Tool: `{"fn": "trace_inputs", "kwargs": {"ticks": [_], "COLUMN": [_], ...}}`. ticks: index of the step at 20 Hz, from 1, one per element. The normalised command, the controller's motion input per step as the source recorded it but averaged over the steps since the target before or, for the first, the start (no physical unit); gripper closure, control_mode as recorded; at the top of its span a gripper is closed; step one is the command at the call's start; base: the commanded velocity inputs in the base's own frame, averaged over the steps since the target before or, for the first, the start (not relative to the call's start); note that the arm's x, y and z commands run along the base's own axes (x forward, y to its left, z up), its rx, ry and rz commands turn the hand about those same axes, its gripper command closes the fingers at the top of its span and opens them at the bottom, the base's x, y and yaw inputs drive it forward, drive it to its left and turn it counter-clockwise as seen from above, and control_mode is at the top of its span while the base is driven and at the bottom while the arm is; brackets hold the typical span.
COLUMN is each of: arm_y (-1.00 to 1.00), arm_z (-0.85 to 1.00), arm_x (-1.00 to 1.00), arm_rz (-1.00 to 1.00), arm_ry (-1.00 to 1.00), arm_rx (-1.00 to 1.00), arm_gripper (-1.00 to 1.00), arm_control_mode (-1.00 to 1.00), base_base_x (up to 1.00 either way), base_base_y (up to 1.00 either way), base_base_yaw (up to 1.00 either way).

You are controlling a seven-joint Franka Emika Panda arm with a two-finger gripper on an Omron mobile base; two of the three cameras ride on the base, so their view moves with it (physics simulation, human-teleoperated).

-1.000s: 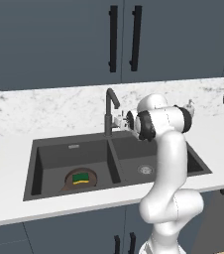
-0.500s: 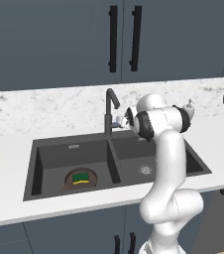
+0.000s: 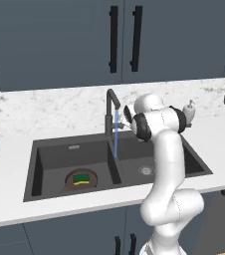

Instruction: Pick the pan and sponge and place them into the sink. Then turn on the water.

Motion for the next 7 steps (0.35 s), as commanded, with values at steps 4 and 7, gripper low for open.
{"fn": "trace_inputs", "kwargs": {"ticks": [4, 7], "arm_y": [-0.99, -0.99], "arm_z": [-0.20, 0.00], "arm_x": [-0.03, -0.30], "arm_rz": [-0.02, 0.00], "arm_ry": [0.09, 0.00], "arm_rx": [0.24, 0.32], "arm_gripper": [1.00, 1.00], "arm_control_mode": [-1.00, -1.00], "base_base_x": [0.00, 0.00], "base_base_y": [0.00, 0.00], "base_base_yaw": [0.00, 0.00]}}
